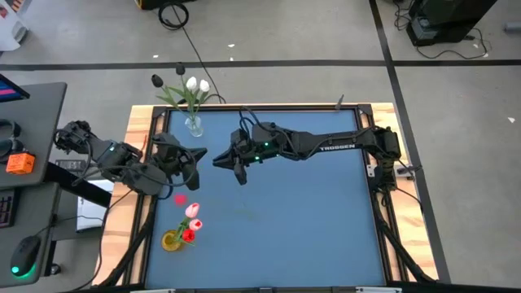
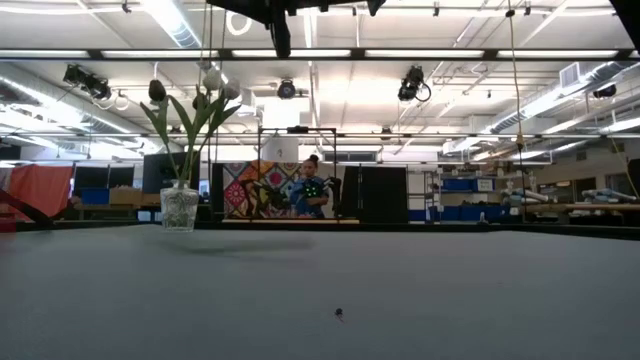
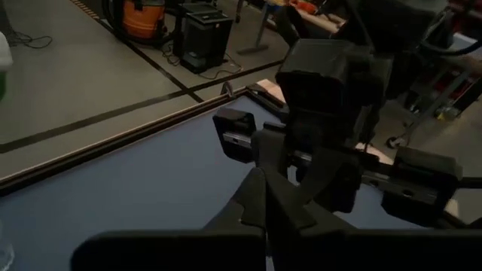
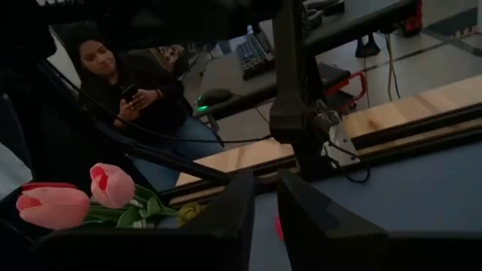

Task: Sort flowers into vase by color
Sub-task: Put the red tulip into the yellow vase

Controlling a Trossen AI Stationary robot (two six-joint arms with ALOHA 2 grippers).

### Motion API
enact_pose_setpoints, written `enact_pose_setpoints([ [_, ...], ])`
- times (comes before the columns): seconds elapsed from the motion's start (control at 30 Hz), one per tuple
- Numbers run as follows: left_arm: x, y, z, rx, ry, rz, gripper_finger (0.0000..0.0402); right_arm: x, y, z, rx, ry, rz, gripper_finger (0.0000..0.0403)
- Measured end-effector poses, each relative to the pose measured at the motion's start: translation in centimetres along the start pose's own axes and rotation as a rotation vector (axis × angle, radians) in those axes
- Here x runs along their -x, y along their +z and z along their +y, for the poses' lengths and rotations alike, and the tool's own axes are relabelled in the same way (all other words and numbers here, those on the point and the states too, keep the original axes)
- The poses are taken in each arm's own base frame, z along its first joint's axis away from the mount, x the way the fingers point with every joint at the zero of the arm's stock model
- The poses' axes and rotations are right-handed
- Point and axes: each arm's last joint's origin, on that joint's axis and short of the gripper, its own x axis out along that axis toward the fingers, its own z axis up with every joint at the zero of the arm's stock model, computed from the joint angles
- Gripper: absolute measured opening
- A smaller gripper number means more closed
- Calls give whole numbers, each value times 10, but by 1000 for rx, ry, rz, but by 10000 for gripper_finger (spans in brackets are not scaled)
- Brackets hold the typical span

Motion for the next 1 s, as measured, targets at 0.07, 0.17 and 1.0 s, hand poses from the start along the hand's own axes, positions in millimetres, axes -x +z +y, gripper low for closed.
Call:
enact_pose_setpoints([
  [0.07, 2, 0, -1, 11, -8, -4, 1, 0, 1, -1, -4, -23, -11, 67],
  [0.17, 4, -1, -2, 6, -15, -8, 1, 1, 1, -3, -3, -47, -19, 67],
  [1.0, -2, -7, 21, -98, 63, 159, 143, -49, -142, 4, 163, -134, 324, 186],
])
